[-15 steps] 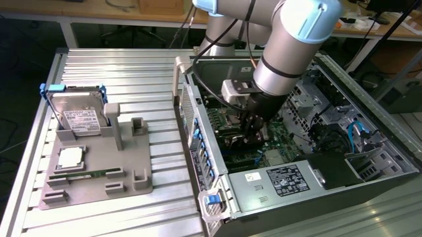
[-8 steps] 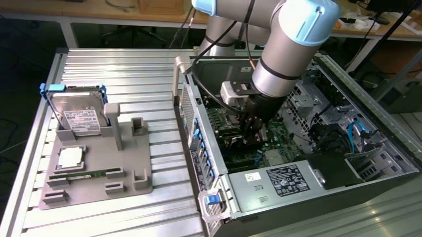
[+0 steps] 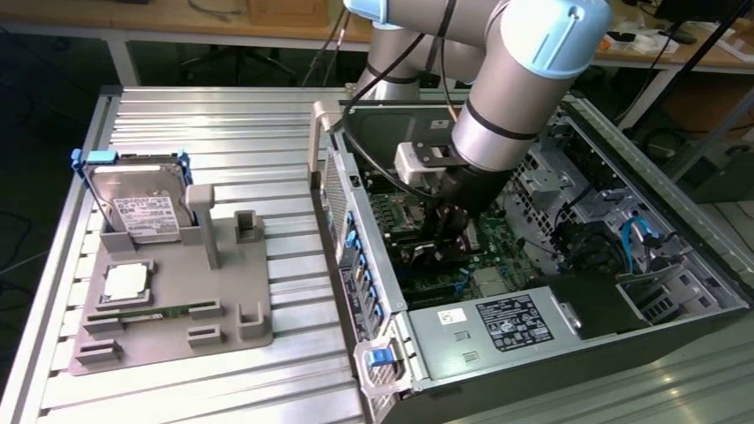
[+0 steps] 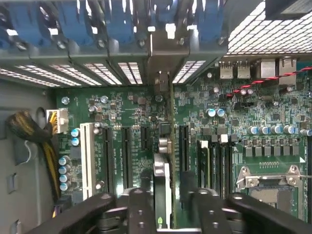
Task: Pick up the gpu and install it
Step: 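Insert the gpu into the slot, then press down on the gpu until it lock into place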
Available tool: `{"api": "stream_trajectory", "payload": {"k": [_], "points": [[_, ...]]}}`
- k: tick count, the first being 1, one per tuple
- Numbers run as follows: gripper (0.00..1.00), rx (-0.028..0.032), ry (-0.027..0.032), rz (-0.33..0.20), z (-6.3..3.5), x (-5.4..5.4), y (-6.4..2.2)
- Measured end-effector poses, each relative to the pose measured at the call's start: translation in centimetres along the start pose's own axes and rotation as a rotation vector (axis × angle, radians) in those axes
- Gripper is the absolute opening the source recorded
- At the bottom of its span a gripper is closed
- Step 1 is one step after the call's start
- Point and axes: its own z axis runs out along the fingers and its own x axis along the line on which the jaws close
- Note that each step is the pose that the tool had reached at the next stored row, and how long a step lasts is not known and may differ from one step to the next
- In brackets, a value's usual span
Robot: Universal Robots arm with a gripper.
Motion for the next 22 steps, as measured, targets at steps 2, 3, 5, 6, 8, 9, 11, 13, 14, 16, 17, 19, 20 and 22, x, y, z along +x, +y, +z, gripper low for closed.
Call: {"api": "stream_trajectory", "payload": {"k": [2, 3, 5, 6, 8, 9, 11, 13, 14, 16, 17, 19, 20, 22], "points": [[0.46, -0.0002, 0.0006, 0.000, -0.93, 0.0, 0.05], [0.53, -0.0003, 0.0008, 0.000, -1.71, 0.0, 0.08], [0.53, -0.0003, 0.0009, 0.000, -2.76, 0.0, 0.13], [0.53, -0.0002, 0.0008, 0.000, -2.79, 0.0, 0.13], [0.51, -0.0001, 0.0007, 0.000, -2.79, 0.0, 0.13], [0.45, -0.0002, 0.0009, 0.000, -2.79, 0.0, 0.13], [0.38, -0.0002, 0.0008, 0.000, -2.79, 0.0, 0.13], [0.32, -0.0002, 0.0009, 0.000, -2.79, 0.0, 0.13], [0.26, -0.0003, 0.0009, 0.000, -2.80, 0.0, 0.13], [0.11, -0.0003, 0.0009, 0.000, -2.80, 0.0, 0.13], [0.11, -0.0002, 0.0009, 0.000, -2.79, 0.0, 0.13], [0.11, -0.0002, 0.0009, 0.000, -2.80, 0.0, 0.14], [0.11, -0.0003, 0.0009, 0.000, -2.79, 0.0, 0.14], [0.11, -0.0002, 0.0009, 0.000, -2.80, 0.0, 0.13]]}}
